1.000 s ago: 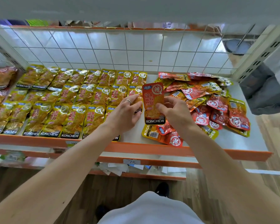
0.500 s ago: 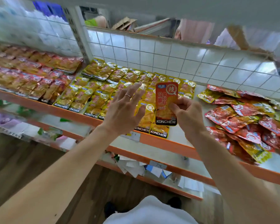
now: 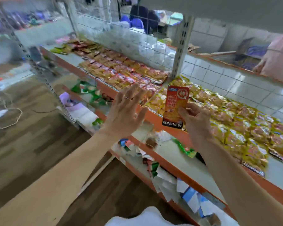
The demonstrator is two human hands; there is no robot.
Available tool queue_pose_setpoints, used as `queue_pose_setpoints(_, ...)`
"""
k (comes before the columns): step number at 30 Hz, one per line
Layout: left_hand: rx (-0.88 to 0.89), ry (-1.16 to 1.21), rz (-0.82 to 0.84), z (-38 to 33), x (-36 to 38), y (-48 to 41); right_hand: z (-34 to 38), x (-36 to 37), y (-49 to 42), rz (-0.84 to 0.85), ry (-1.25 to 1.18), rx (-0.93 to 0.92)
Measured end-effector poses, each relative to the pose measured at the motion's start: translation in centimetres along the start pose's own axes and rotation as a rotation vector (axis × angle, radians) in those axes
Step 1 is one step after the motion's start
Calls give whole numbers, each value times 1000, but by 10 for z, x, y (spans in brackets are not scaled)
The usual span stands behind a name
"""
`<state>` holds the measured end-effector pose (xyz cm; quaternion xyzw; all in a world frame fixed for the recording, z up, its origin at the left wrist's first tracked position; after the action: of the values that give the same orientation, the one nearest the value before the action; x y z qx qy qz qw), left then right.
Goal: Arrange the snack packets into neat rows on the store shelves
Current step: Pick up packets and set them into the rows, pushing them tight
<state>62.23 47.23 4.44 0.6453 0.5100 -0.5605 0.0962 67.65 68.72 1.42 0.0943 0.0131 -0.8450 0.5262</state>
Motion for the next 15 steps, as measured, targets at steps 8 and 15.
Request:
queue_pose_setpoints(8,-71,-101,-49,79,-47,22,23,82,0,-2,57,-48)
queue_pose_setpoints(15,-96,-99,-17,104,-41,7,18,116,-20,54,45,-16)
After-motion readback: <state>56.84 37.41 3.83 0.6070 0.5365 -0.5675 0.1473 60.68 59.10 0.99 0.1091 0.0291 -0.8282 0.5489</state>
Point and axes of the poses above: each hand's wrist, its own y-axis away from the middle knuckle, its own x-axis out of the palm, z = x × y, the point moved 9 cm from there along -y, towards the middle knuckle, and after that the axes turned 9 degrees about y, right-handed, at the moved point
